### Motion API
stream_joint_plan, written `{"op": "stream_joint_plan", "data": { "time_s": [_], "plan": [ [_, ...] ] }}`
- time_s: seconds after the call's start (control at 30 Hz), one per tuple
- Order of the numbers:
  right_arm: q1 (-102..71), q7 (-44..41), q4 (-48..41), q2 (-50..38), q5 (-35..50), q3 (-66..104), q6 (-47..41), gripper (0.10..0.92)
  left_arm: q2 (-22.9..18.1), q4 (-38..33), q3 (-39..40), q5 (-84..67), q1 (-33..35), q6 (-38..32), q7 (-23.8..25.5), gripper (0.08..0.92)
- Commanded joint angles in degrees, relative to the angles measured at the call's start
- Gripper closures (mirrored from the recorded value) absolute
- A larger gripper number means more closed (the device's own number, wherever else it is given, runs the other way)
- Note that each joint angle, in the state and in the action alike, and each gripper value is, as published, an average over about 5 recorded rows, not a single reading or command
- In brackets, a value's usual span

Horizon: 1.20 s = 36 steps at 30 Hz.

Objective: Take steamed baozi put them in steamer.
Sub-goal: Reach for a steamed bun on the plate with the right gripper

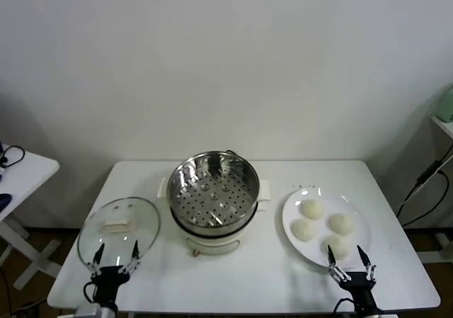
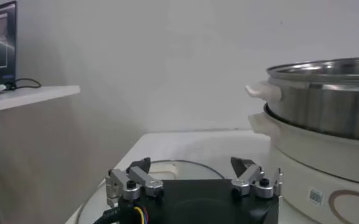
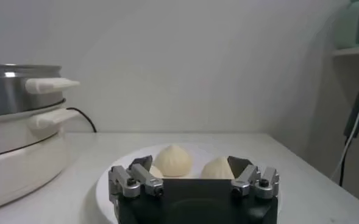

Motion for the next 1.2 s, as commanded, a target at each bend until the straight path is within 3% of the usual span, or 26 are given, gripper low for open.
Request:
{"op": "stream_joint_plan", "data": {
  "time_s": [0.03,0.27,0.43,0.57,0.87,1.2],
  "plan": [
    [0.8,0.5,1.3,0.0,0.2,0.8,-3.4,0.203,0.1,0.0,0.0,0.1,0.0,0.1,0.0,0.177],
    [9.7,-3.5,3.3,-7.4,-3.1,4.7,-16.0,0.203,0.6,0.1,-0.1,0.1,-0.2,0.2,0.0,0.177],
    [18.7,-8.7,4.7,-16.2,-7.5,1.7,-28.4,0.203,0.9,0.1,0.1,0.2,-0.6,0.3,0.2,0.177],
    [23.6,-13.2,4.3,-21.8,-11.4,-2.3,-33.3,0.203,0.9,0.2,0.3,0.8,-0.7,0.2,0.3,0.177],
    [32.3,-29.9,-0.6,-37.6,-15.7,-10.9,-34.2,0.203,0.8,0.1,0.5,1.5,-0.6,0.0,0.7,0.177],
    [53.6,-47.2,-10.7,-50.5,-19.3,-30.6,-25.8,0.203,0.7,0.2,1.0,2.6,-0.6,-0.4,1.2,0.177]
  ]
}}
